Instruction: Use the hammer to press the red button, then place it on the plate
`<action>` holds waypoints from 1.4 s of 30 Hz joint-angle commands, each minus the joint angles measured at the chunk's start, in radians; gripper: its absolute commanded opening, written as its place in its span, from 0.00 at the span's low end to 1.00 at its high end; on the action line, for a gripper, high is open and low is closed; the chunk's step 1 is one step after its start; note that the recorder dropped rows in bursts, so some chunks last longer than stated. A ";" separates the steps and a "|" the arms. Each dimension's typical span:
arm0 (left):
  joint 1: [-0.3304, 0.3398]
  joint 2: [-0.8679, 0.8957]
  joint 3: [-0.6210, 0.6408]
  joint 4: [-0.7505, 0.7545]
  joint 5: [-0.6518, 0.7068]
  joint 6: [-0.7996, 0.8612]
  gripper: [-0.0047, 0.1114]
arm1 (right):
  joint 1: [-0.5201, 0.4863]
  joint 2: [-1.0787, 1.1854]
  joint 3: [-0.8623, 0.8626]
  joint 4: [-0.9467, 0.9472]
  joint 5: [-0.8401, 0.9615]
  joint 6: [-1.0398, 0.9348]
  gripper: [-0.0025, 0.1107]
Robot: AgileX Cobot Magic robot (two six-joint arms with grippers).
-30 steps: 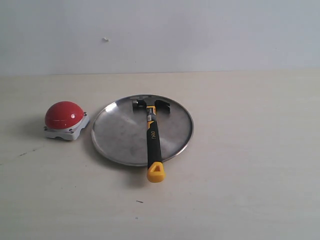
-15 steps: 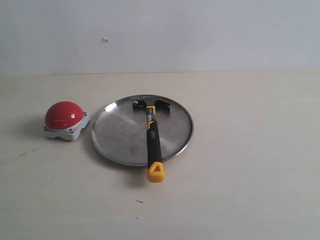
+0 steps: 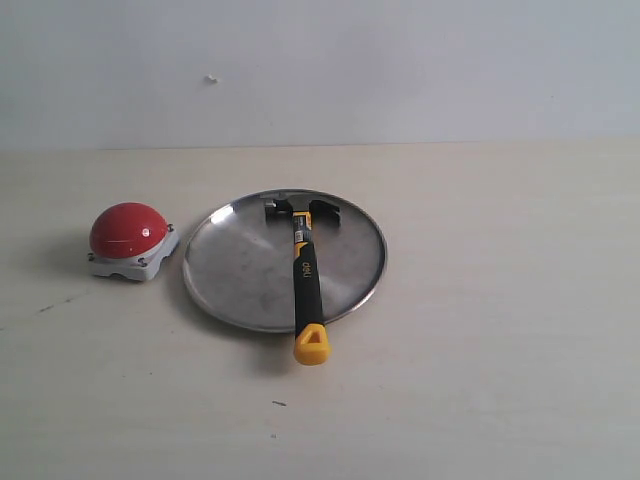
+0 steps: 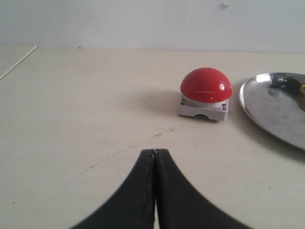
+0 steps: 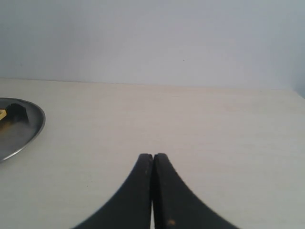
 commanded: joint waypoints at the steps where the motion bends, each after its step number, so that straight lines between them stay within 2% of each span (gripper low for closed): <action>1: -0.002 -0.006 0.000 -0.005 -0.003 0.005 0.04 | -0.007 -0.005 0.006 0.000 -0.007 0.000 0.02; 42: -0.002 -0.006 0.000 -0.005 -0.003 0.005 0.04 | -0.007 -0.005 0.006 0.028 -0.007 0.000 0.02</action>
